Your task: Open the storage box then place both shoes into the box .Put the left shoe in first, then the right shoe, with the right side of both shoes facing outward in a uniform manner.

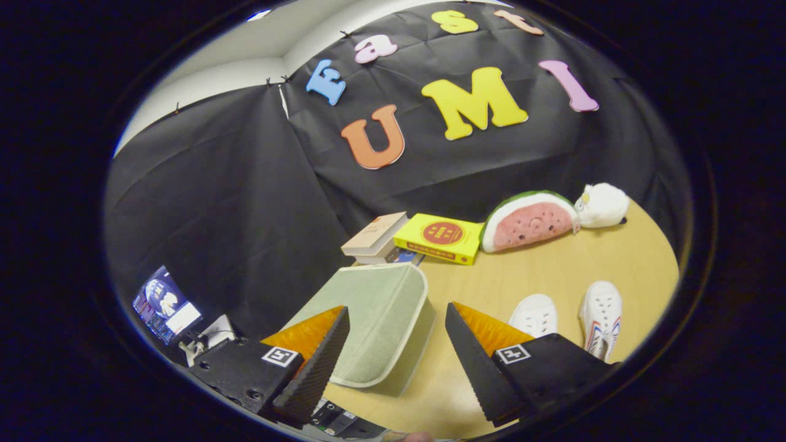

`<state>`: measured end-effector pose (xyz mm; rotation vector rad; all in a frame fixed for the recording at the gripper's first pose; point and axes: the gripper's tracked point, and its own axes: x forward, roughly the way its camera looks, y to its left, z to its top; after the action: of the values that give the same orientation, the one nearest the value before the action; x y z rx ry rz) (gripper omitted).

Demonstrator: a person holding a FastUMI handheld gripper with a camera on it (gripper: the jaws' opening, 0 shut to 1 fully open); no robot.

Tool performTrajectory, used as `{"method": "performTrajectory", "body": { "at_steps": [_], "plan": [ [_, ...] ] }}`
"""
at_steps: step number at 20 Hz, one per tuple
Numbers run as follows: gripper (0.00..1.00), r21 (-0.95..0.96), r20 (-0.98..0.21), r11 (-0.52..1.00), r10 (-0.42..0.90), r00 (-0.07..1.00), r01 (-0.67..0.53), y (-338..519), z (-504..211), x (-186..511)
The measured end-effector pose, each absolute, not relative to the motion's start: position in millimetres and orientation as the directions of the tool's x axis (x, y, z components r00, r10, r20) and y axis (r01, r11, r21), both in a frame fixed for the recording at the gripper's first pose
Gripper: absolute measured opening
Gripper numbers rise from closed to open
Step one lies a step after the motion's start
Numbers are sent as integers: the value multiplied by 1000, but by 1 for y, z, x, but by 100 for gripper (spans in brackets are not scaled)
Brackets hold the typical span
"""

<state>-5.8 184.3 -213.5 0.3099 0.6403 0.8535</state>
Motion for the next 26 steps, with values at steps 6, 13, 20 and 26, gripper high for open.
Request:
{"method": "performTrajectory", "body": {
  "at_steps": [6, 13, 20, 26],
  "plan": [
    [100, 637, -437, 558, 830, 346, -532, 219, -256, -9],
    [100, 805, -430, 476, 880, 204, -354, 250, -273, -20],
    [94, 861, -425, 447, 894, 143, -242, 263, -269, -21],
    [33, 836, -440, 493, 864, 244, -240, 227, -240, -3]
  ]
}}
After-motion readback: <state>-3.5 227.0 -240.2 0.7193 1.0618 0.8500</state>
